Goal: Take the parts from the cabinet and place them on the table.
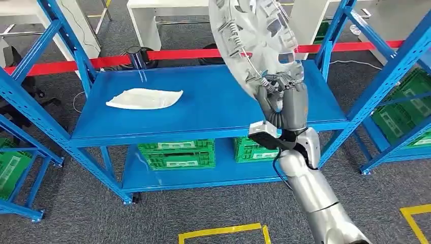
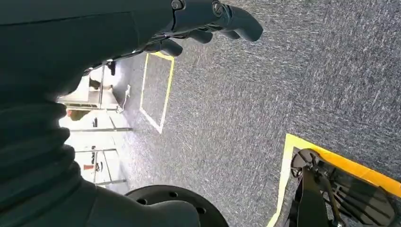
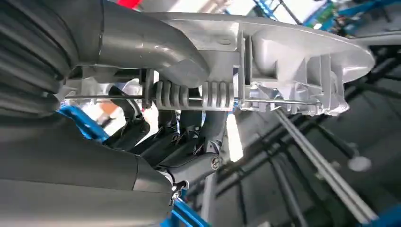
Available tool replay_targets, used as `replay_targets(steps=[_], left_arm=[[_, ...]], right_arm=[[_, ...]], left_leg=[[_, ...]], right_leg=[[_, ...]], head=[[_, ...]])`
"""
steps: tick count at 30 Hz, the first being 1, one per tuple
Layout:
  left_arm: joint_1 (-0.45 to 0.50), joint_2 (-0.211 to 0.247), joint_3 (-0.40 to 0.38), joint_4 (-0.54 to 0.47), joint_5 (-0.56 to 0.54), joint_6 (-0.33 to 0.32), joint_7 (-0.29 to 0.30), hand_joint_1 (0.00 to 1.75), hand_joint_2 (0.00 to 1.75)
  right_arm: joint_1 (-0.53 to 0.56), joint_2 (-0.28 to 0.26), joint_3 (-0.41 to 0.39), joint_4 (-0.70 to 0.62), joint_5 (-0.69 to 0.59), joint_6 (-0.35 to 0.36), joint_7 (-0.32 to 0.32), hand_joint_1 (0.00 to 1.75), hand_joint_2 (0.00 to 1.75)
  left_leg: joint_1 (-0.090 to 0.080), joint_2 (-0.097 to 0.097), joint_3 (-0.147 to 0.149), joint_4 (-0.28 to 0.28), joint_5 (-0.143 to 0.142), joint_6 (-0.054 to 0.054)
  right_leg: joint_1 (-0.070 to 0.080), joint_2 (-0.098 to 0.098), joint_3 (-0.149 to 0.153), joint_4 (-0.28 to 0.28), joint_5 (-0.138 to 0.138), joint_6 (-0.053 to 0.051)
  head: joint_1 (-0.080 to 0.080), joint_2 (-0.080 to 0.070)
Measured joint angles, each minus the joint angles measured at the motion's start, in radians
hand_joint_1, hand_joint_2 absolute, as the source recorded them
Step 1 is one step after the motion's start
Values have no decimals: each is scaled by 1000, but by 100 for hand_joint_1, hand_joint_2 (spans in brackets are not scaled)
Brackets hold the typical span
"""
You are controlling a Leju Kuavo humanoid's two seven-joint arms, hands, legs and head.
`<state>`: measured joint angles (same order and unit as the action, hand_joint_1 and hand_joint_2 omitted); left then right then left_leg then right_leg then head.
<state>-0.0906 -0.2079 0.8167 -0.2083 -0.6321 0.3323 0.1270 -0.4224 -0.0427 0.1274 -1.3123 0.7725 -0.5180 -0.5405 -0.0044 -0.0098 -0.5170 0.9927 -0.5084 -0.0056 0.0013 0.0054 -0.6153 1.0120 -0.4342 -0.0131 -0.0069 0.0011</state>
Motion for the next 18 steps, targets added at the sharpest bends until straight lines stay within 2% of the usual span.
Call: replay_targets(steps=[9, 10, 13, 15, 16, 17, 18], left_arm=[[1, 2, 1, 0, -3, 0, 0, 0, 175], [1, 3, 1, 0, 0, 0, 0, 0, 175], [1, 4, 3, 0, 2, 0, 0, 0, 175], [0, 5, 8, 0, 2, 0, 0, 0, 175], [-1, 5, 9, 0, 2, 0, 0, 0, 175], [-1, 3, 10, 0, 2, -3, 0, 0, 175], [-1, 3, 10, 0, 1, -5, 0, 0, 175]], right_arm=[[26, 0, 48, -126, 53, -21, 19, 175, 175], [26, 1, 52, -133, 54, -21, 18, 175, 175], [25, 1, 65, -149, 54, -17, 21, 175, 175], [25, 1, 70, -161, 56, -13, 32, 175, 175], [23, 1, 71, -165, 56, -11, 35, 175, 175], [23, 1, 72, -169, 58, -10, 37, 175, 175], [22, 1, 73, -171, 60, -9, 37, 175, 175]], left_leg=[[0, 0, 0, 0, 0, 0], [-6, 0, -2, 5, -3, 4], [-6, 0, -4, 7, -4, 8], [-9, 0, -4, 9, 2, 13], [-5, 0, -3, 1, 9, 17], [5, 5, 3, -10, 19, 20], [6, 5, 1, -12, 22, 25]], right_leg=[[0, 0, 0, 0, 0, 0], [-2, 0, 1, -2, 1, 4], [-3, 0, 1, -2, 2, 8], [-6, 0, 2, -3, 8, 15], [-5, 1, 3, -5, 11, 19], [-6, -1, -2, 3, -2, 22], [-4, -1, -18, 41, -36, 26]], head=[[0, 0], [0, 0], [0, 0], [0, 0], [0, 0], [0, 0], [2, 0]])
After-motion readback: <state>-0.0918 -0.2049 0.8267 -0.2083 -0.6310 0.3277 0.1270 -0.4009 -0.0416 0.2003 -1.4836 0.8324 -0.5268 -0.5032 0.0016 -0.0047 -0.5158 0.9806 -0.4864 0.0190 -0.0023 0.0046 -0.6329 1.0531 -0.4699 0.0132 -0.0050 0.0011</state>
